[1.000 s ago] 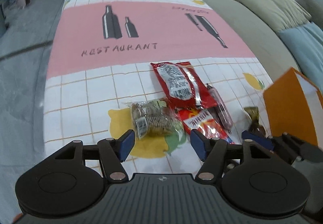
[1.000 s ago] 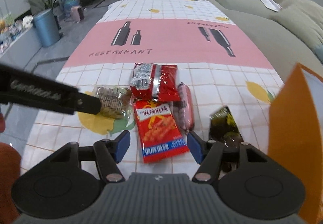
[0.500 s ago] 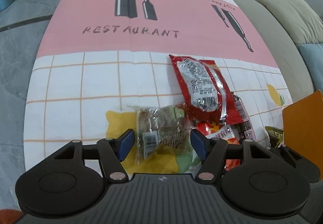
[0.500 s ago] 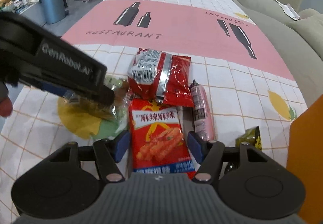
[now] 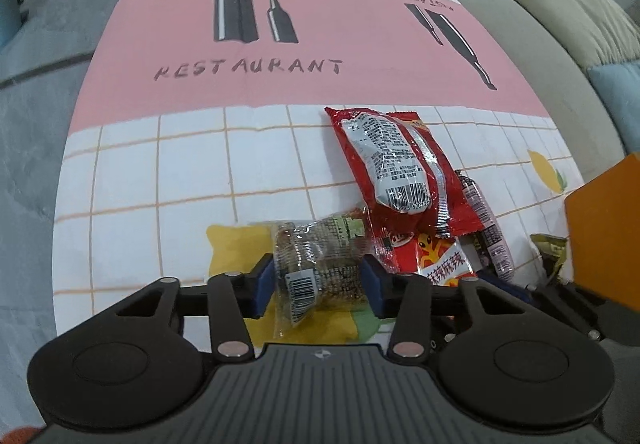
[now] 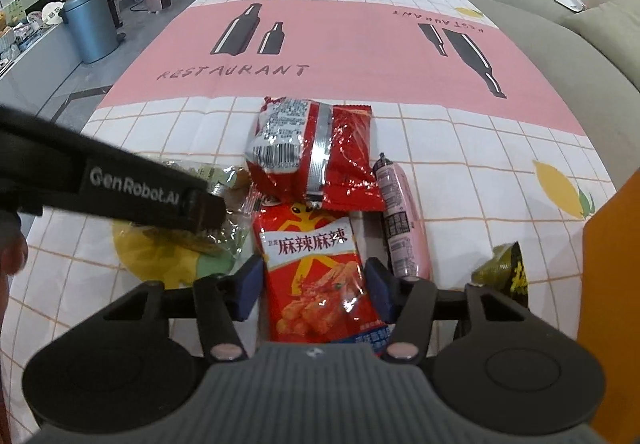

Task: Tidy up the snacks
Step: 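Grasp the clear candy bag with the left tool while the right tool grasps the red spicy-strip bag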

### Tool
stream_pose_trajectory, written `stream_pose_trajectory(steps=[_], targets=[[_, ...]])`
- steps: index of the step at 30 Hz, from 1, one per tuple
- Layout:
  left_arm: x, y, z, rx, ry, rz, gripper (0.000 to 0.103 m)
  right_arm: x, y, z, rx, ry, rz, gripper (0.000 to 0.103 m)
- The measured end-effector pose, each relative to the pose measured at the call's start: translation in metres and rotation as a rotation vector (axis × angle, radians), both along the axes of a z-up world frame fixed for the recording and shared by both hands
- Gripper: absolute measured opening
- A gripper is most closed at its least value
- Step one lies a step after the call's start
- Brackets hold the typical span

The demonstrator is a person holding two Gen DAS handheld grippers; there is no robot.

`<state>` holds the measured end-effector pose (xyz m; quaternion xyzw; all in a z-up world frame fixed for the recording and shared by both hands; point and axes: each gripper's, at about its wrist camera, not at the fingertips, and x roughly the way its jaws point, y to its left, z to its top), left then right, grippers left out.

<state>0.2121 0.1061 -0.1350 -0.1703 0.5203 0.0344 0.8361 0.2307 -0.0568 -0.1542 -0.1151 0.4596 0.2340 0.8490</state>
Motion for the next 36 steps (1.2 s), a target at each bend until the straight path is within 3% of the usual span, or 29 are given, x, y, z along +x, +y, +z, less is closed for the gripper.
stream_pose_trajectory(steps=[3, 11, 21, 28, 36], targets=[[-0.007, 0.003, 0.004, -0.024, 0.006, 0.012, 0.040, -0.006, -0.002, 0.002, -0.008, 0.015, -0.003, 0.049], [-0.043, -0.007, 0.013, -0.042, 0.016, 0.003, 0.033, -0.036, -0.010, 0.006, -0.020, 0.064, -0.027, 0.045], [-0.086, -0.021, 0.041, -0.033, -0.037, -0.025, 0.026, -0.075, -0.040, 0.018, 0.053, 0.127, -0.060, 0.030], [-0.109, -0.027, 0.063, -0.040, -0.085, -0.022, 0.024, -0.098, -0.060, 0.036, 0.088, 0.092, -0.087, 0.029], [-0.125, -0.044, 0.109, -0.040, -0.206, -0.044, 0.024, -0.118, -0.086, 0.073, 0.152, -0.005, -0.135, 0.029]])
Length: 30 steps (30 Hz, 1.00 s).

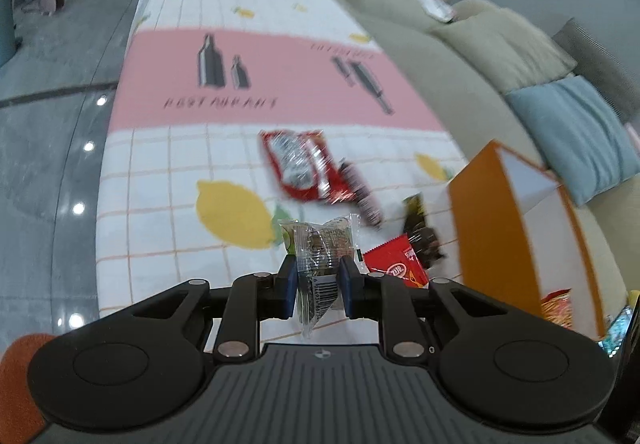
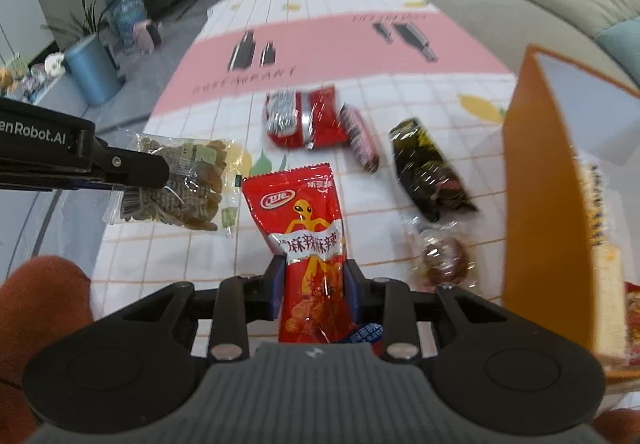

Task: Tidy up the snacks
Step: 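Grasp the clear candy bag with the left tool while the right tool grasps the red spicy-strip bag, then carry the candy bag and spicy-strip bag over the orange box with both tools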

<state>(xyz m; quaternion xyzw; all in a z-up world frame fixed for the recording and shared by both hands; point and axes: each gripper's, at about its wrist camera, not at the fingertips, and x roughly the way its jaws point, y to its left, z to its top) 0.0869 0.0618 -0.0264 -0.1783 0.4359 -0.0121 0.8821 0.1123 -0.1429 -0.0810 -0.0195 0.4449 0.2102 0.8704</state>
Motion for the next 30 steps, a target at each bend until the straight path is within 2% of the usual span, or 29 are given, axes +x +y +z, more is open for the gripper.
stream_pose_trajectory(steps=[7, 13, 20, 25, 30], targets=[[0.005, -0.038, 0.039, -0.002, -0.109, -0.098, 0.024, -0.012, -0.043, 0.042, 0.051, -0.097, -0.116, 0.029], [0.024, -0.089, 0.055, 0.001, -0.151, -0.225, 0.023, -0.011, -0.088, 0.064, 0.038, -0.143, -0.240, 0.029], [0.049, -0.154, 0.056, 0.012, -0.162, -0.368, 0.023, 0.007, -0.142, 0.059, -0.024, -0.120, -0.365, 0.029], [0.071, -0.201, 0.048, 0.054, -0.134, -0.449, 0.023, 0.022, -0.168, 0.050, -0.068, -0.100, -0.401, 0.029], [0.092, -0.229, 0.036, 0.074, -0.098, -0.489, 0.023, 0.036, -0.186, 0.037, -0.117, -0.077, -0.415, 0.029]])
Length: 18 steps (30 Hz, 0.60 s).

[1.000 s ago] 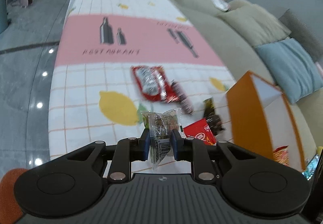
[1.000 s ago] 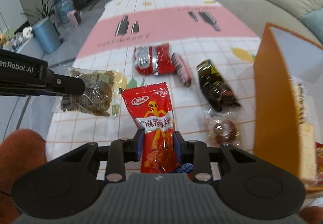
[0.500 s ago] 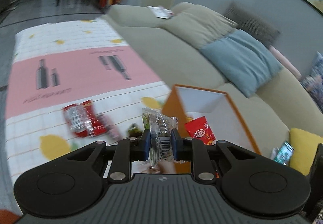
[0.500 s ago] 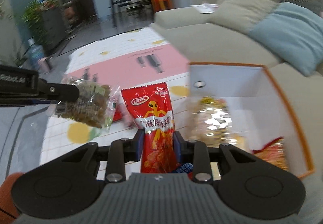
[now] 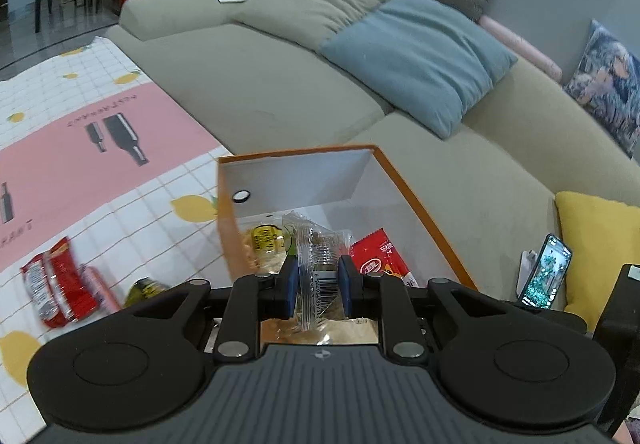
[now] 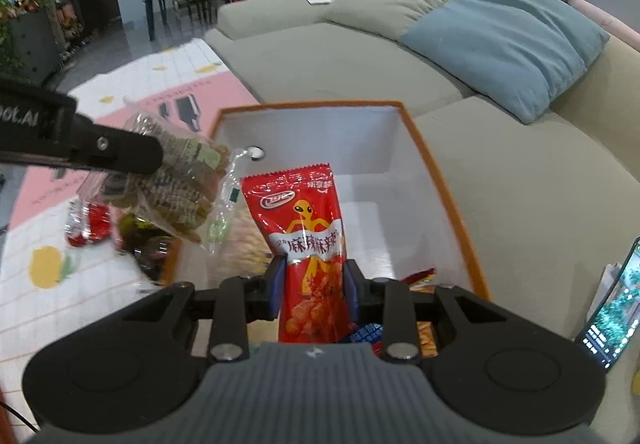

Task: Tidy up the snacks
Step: 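Carry the candy bag and spicy-strip bag over the orange box with both tools, then lower both bags into the orange box and open both tools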

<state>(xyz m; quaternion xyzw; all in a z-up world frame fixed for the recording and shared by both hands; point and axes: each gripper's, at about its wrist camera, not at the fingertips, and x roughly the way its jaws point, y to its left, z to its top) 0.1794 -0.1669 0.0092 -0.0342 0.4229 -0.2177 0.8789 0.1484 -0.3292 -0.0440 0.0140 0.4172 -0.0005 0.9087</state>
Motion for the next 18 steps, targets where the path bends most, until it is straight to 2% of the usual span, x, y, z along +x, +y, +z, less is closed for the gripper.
stream_pose_trajectory(steps=[13, 18], targets=[[0.046, -0.045, -0.040, 0.052, 0.082, -0.042, 0.023, 0.038, -0.018, -0.032, -0.119, 0.085, 0.043, 0.029], [0.052, -0.054, -0.055, 0.074, 0.113, -0.054, 0.023, 0.044, -0.022, -0.045, -0.120, 0.146, 0.058, 0.029]])
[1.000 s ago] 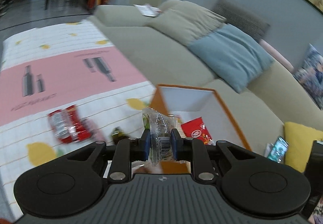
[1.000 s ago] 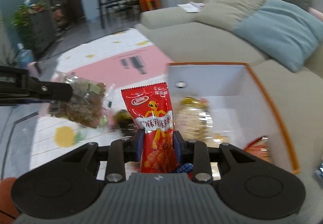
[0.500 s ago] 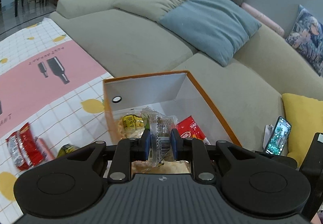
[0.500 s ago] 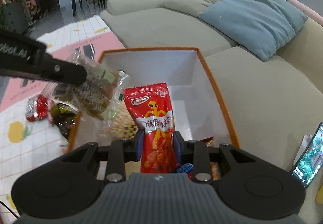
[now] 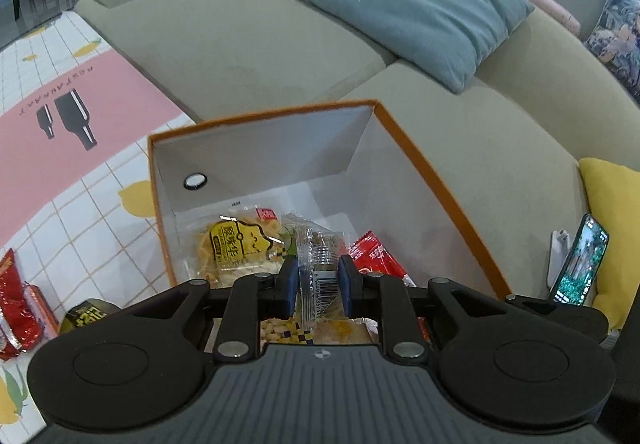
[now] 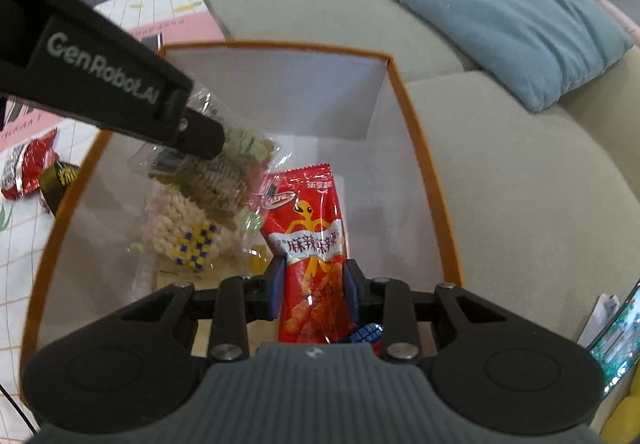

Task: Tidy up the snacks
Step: 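Lower both bags into the orange box and open both tools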

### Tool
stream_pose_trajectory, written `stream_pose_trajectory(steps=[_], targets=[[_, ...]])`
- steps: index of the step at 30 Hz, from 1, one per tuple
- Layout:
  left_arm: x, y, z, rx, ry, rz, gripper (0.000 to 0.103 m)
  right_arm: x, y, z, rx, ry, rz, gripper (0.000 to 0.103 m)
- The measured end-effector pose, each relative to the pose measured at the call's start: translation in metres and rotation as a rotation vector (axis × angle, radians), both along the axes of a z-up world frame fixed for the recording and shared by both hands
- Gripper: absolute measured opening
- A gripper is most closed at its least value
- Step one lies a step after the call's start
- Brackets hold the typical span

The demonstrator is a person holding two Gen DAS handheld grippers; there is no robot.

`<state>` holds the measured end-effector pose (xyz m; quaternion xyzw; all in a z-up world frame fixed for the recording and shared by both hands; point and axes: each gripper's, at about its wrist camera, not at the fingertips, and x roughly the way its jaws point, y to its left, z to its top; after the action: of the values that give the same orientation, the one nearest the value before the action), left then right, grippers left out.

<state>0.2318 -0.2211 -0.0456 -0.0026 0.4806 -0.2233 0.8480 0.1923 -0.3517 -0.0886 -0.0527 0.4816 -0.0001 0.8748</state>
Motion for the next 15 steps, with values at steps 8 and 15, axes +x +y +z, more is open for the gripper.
stream_pose_trajectory(steps=[8, 15], targets=[[0.000, -0.001, -0.014, 0.036, 0.048, 0.006, 0.025, 0.003, -0.002, -0.013, -0.011, 0.051, 0.002, 0.033], [-0.005, 0.003, 0.001, 0.048, 0.008, -0.004, 0.048, 0.004, 0.003, -0.008, -0.057, 0.046, 0.012, 0.046]])
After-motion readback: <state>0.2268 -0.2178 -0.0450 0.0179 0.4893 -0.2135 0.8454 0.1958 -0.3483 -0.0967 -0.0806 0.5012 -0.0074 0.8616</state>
